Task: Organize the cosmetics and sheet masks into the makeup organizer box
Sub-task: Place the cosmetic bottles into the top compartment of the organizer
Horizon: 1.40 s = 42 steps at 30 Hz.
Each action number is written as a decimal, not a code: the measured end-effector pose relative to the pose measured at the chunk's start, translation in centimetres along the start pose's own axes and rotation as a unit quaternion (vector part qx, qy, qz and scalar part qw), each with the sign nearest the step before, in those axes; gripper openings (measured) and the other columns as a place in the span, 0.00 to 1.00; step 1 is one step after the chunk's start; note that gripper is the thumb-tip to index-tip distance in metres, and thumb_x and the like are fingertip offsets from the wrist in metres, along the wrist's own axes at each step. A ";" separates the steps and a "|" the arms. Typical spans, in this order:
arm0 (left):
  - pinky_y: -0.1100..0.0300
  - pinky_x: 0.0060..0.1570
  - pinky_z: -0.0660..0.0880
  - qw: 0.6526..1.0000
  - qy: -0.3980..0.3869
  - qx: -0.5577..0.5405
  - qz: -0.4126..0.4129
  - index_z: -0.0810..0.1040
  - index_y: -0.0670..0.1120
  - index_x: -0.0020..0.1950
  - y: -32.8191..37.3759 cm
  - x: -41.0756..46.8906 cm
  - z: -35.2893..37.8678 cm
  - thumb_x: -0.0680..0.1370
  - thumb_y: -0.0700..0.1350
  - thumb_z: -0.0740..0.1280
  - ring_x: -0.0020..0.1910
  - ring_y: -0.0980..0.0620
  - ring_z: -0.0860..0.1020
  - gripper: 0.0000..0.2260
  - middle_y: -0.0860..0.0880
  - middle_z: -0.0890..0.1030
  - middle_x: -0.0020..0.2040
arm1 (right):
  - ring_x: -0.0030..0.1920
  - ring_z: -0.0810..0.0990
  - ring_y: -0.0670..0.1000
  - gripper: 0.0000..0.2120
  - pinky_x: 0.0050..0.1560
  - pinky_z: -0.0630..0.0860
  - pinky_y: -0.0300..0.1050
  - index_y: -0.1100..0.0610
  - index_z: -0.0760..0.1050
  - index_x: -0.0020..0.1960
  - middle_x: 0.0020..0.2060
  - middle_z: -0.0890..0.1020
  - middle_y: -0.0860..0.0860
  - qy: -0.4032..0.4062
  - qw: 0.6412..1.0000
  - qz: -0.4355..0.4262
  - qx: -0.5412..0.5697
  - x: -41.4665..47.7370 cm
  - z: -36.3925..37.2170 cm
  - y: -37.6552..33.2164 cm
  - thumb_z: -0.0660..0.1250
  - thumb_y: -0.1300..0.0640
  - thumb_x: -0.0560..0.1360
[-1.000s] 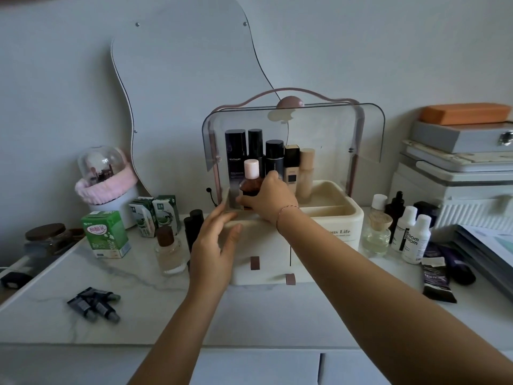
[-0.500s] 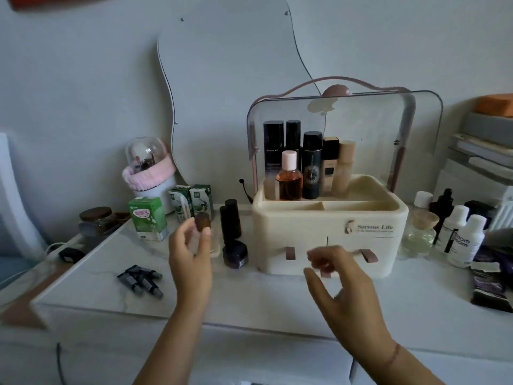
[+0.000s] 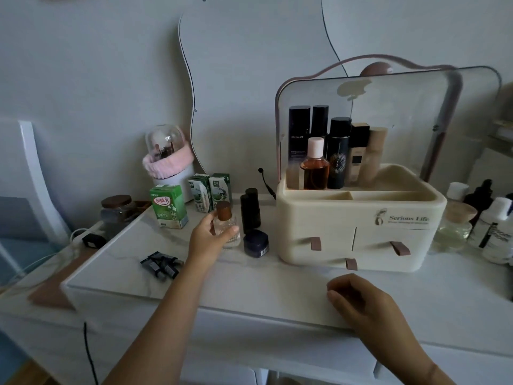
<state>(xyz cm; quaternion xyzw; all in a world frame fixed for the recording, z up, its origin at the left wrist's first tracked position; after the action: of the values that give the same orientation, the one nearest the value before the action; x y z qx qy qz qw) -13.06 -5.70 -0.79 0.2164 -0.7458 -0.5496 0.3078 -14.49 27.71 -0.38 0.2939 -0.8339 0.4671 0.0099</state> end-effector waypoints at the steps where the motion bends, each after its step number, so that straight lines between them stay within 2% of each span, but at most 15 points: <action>1: 0.51 0.57 0.76 1.000 0.003 -0.007 0.003 0.75 0.45 0.65 0.1 -0.1 0.0 0.70 0.42 0.76 0.53 0.48 0.81 0.24 0.47 0.83 0.55 | 0.41 0.80 0.40 0.05 0.43 0.74 0.31 0.46 0.78 0.43 0.38 0.83 0.41 0.000 1.000 0.001 -0.002 0.0 0.0 0.0 0.70 0.56 0.72; 4: 0.47 0.57 0.77 0.998 0.044 -0.018 0.031 0.79 0.48 0.58 0.8 -1.4 -0.4 0.70 0.41 0.76 0.53 0.46 0.82 0.18 0.48 0.84 0.52 | 0.42 0.81 0.41 0.05 0.43 0.74 0.31 0.45 0.78 0.42 0.38 0.83 0.42 -0.004 1.000 0.005 0.003 0.0 -0.1 -0.3 0.70 0.56 0.73; 8: 0.62 0.50 0.78 0.986 0.090 -0.095 0.106 0.80 0.55 0.55 4.2 -5.5 -1.2 0.68 0.44 0.77 0.51 0.55 0.82 0.18 0.53 0.85 0.50 | 0.45 0.81 0.42 0.04 0.48 0.76 0.35 0.47 0.79 0.43 0.41 0.83 0.42 -0.008 0.999 -0.009 0.049 0.1 -1.0 -1.9 0.72 0.54 0.71; 12: 0.69 0.45 0.76 0.977 -0.007 -0.151 0.148 0.81 0.56 0.55 10.3 -9.4 0.8 0.62 0.51 0.78 0.49 0.58 0.83 0.22 0.54 0.85 0.51 | 0.54 0.76 0.35 0.19 0.52 0.70 0.26 0.39 0.73 0.53 0.54 0.77 0.33 -0.001 0.992 -0.119 0.042 0.7 -3.2 -7.2 0.69 0.38 0.63; 15: 0.56 0.52 0.79 0.975 -0.101 -0.129 0.150 0.80 0.57 0.55 13.9 -11.3 4.1 0.61 0.55 0.78 0.53 0.55 0.82 0.23 0.54 0.84 0.52 | 0.58 0.70 0.29 0.29 0.54 0.67 0.21 0.36 0.66 0.61 0.55 0.73 0.28 -0.016 0.985 -0.172 -0.004 2.4 -4.6 -10.5 0.68 0.36 0.61; 17: 0.46 0.60 0.74 0.974 -0.129 -0.111 0.151 0.79 0.58 0.58 15.6 -11.9 6.1 0.60 0.59 0.77 0.59 0.53 0.79 0.27 0.56 0.83 0.56 | 0.58 0.72 0.31 0.33 0.57 0.70 0.27 0.39 0.66 0.65 0.56 0.74 0.30 -0.020 0.984 -0.178 -0.021 3.7 -5.7 -11.3 0.71 0.39 0.62; 21: 0.45 0.63 0.72 0.970 -0.145 -0.104 0.166 0.77 0.63 0.59 18.3 -11.7 9.1 0.60 0.63 0.75 0.64 0.55 0.74 0.28 0.59 0.80 0.59 | 0.55 0.76 0.35 0.34 0.53 0.75 0.31 0.42 0.68 0.66 0.53 0.78 0.32 0.004 0.984 -0.177 -0.022 5.3 -8.7 -11.4 0.72 0.41 0.61; 24: 0.52 0.60 0.73 0.968 -0.141 -0.075 0.191 0.74 0.68 0.59 19.4 -10.8 10.8 0.61 0.66 0.74 0.65 0.57 0.73 0.27 0.60 0.78 0.63 | 0.54 0.78 0.35 0.32 0.51 0.75 0.28 0.44 0.70 0.65 0.51 0.79 0.34 0.016 0.984 -0.176 -0.019 6.7 -10.2 -11.1 0.72 0.45 0.62; 26: 0.65 0.55 0.68 0.970 -0.125 -0.022 0.206 0.69 0.72 0.61 19.6 -9.7 11.6 0.64 0.69 0.70 0.65 0.61 0.68 0.26 0.62 0.73 0.66 | 0.52 0.80 0.37 0.32 0.51 0.77 0.32 0.47 0.71 0.65 0.52 0.81 0.39 0.034 0.987 -0.157 -0.001 8.2 -10.6 -10.5 0.73 0.47 0.62; 28: 0.72 0.53 0.60 0.967 -0.104 0.042 0.230 0.63 0.67 0.69 18.9 -8.9 12.0 0.68 0.68 0.65 0.66 0.63 0.63 0.30 0.62 0.68 0.69 | 0.52 0.81 0.41 0.31 0.52 0.79 0.37 0.51 0.71 0.65 0.52 0.82 0.44 0.079 0.989 -0.122 0.029 10.1 -11.0 -9.5 0.74 0.49 0.63; 30: 0.71 0.60 0.62 0.959 -0.082 0.102 0.251 0.65 0.57 0.72 17.6 -8.3 12.1 0.73 0.63 0.62 0.68 0.63 0.62 0.28 0.60 0.67 0.70 | 0.51 0.81 0.45 0.29 0.54 0.79 0.45 0.53 0.72 0.64 0.51 0.83 0.47 0.117 0.988 -0.086 0.058 12.2 -11.1 -8.3 0.76 0.52 0.65; 34: 0.46 0.70 0.63 0.933 -0.039 0.199 0.297 0.78 0.45 0.63 15.2 -7.5 11.6 0.79 0.48 0.64 0.69 0.48 0.70 0.15 0.48 0.78 0.64 | 0.50 0.81 0.48 0.25 0.53 0.79 0.50 0.55 0.70 0.61 0.50 0.81 0.49 0.145 0.987 -0.036 0.060 15.6 -9.9 -6.8 0.75 0.55 0.67; 37: 0.42 0.66 0.67 0.921 -0.023 0.206 0.331 0.81 0.44 0.58 14.6 -7.3 11.5 0.79 0.44 0.64 0.65 0.45 0.74 0.11 0.48 0.82 0.58 | 0.46 0.80 0.50 0.22 0.46 0.79 0.46 0.56 0.69 0.58 0.46 0.80 0.50 0.137 0.991 -0.009 0.010 16.8 -8.8 -6.2 0.73 0.53 0.68; 40: 0.41 0.64 0.69 0.913 -0.016 0.205 0.353 0.82 0.43 0.57 14.4 -7.2 11.5 0.79 0.42 0.64 0.62 0.45 0.76 0.10 0.48 0.83 0.56 | 0.35 0.73 0.41 0.16 0.32 0.69 0.35 0.52 0.67 0.50 0.36 0.74 0.42 0.134 0.991 0.004 -0.014 17.4 -8.3 -5.8 0.71 0.48 0.70; 42: 0.41 0.63 0.70 0.913 -0.015 0.202 0.355 0.82 0.43 0.57 14.5 -7.3 11.6 0.79 0.43 0.64 0.61 0.45 0.76 0.11 0.48 0.83 0.55 | 0.34 0.71 0.42 0.16 0.31 0.65 0.37 0.52 0.66 0.48 0.34 0.71 0.41 0.135 0.990 0.014 -0.034 17.5 -8.3 -5.7 0.70 0.48 0.70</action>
<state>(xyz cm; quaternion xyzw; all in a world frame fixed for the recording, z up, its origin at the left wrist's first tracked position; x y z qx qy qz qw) -15.71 11.43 8.99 -0.0135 -0.8730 -0.2449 0.4216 -28.30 23.56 13.78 0.2159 -0.8444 0.4739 0.1257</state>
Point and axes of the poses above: each hand's wrist, its own x-axis towards the middle knuckle, its own z-axis out of the palm, y = z × x, the point moved 4 cm from there along x, towards the middle knuckle
